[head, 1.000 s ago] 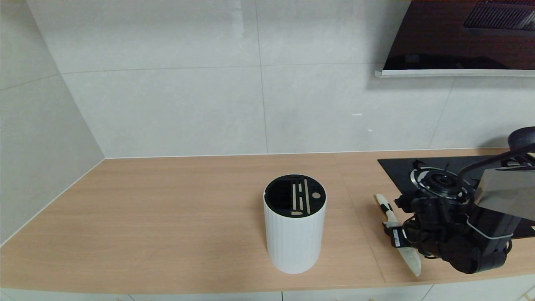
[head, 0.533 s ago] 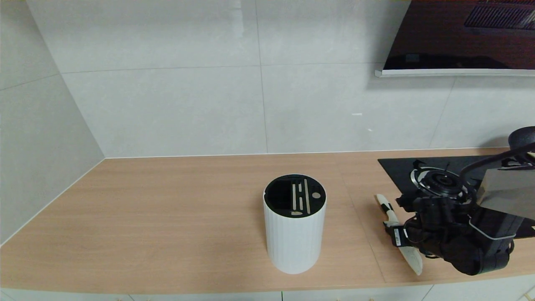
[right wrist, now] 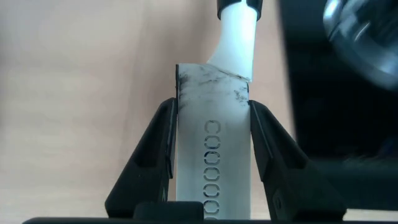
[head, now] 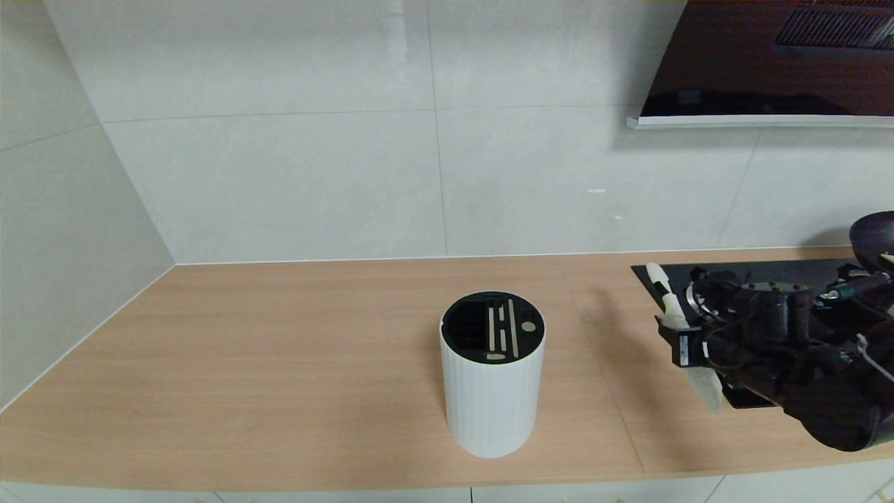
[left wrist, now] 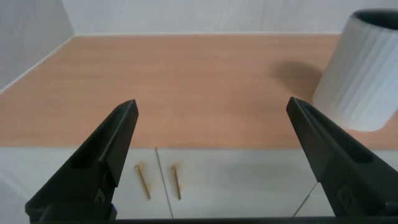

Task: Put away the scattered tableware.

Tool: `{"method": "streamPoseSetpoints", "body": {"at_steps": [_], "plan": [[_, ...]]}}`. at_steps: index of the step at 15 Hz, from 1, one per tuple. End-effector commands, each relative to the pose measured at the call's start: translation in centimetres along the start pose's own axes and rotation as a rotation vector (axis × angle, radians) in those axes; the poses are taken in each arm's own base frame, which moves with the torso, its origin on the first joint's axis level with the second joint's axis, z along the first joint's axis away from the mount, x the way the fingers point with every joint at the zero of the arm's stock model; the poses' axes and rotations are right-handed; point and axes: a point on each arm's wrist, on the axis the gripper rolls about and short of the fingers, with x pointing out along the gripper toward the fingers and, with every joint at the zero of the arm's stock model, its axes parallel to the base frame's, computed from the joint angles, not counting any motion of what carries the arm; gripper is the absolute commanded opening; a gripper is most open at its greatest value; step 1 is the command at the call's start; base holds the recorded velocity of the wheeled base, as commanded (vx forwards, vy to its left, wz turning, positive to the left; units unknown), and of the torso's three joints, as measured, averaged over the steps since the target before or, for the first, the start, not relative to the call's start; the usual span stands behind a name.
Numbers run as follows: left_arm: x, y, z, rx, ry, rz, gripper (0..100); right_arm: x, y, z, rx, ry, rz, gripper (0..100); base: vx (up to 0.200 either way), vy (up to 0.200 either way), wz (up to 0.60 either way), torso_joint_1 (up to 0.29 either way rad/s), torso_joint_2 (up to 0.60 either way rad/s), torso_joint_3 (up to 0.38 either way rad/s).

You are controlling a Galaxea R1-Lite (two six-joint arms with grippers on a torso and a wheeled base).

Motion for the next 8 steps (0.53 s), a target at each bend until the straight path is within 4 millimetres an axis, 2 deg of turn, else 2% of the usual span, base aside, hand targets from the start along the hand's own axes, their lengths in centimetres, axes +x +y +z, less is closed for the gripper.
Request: {"method": "streamPoseSetpoints", "body": {"at_steps": [1,3,4,5,6,8], "plan": [[-0.5,-0.2,3.9,0.000,-0.022,-0.128,100,-4.8,1.4,5.7,0.003,-0.177,0.039,0,0.000,0.000,0.00,0.000,0.00,0.000],[2.0,-0.7,7.4,-0.018,0.143,-0.294,100,-7.8,2.9,9.7,-0.004,-0.253,0.104,0,0.000,0.000,0.00,0.000,0.00,0.000],[3.9,-0.8,9.6,-0.038,0.187,-0.324,100,-8.9,3.4,11.2,-0.006,-0.274,0.127,0,0.000,0.000,0.00,0.000,0.00,0.000],[5.0,-0.8,10.9,-0.052,0.196,-0.326,100,-9.6,3.8,11.8,-0.008,-0.282,0.143,0,0.000,0.000,0.00,0.000,0.00,0.000],[8.6,-1.0,13.6,-0.080,0.211,-0.343,100,-10.9,5.0,13.1,-0.015,-0.302,0.192,0,0.000,0.000,0.00,0.000,0.00,0.000],[13.2,-2.4,15.0,-0.131,0.249,-0.450,100,-12.2,7.0,13.1,-0.028,-0.313,0.261,0,0.000,0.000,0.00,0.000,0.00,0.000]]}}
